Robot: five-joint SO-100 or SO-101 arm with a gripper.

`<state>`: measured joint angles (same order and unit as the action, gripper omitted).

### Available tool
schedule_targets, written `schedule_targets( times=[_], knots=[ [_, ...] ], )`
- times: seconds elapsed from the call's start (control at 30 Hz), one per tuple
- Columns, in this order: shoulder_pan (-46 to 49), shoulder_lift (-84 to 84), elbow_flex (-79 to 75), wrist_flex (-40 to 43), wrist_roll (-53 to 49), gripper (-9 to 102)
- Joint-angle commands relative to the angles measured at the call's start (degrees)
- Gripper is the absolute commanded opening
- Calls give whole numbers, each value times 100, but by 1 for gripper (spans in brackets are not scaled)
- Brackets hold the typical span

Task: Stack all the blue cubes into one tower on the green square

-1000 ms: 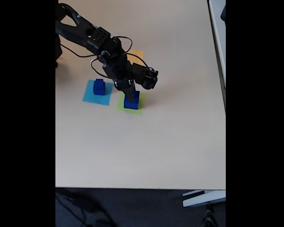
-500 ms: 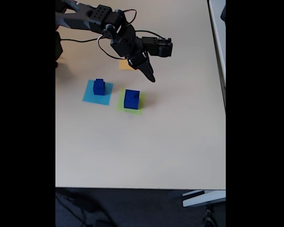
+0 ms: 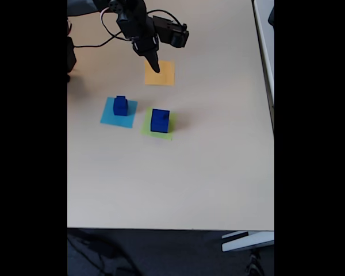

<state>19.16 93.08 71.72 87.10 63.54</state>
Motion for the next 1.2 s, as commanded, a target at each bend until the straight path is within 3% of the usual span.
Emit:
schedule_targets(
  times=[0.0,0.27,0.67,1.17],
  knots=[
    [-141,1011,1178,-510,-53,19],
    [-123,1819,3384,-1767,-18,21],
    [431,2215,4069,-1916,-308,20],
    [1055,2145,5063,-2883,-668,19]
  ],
)
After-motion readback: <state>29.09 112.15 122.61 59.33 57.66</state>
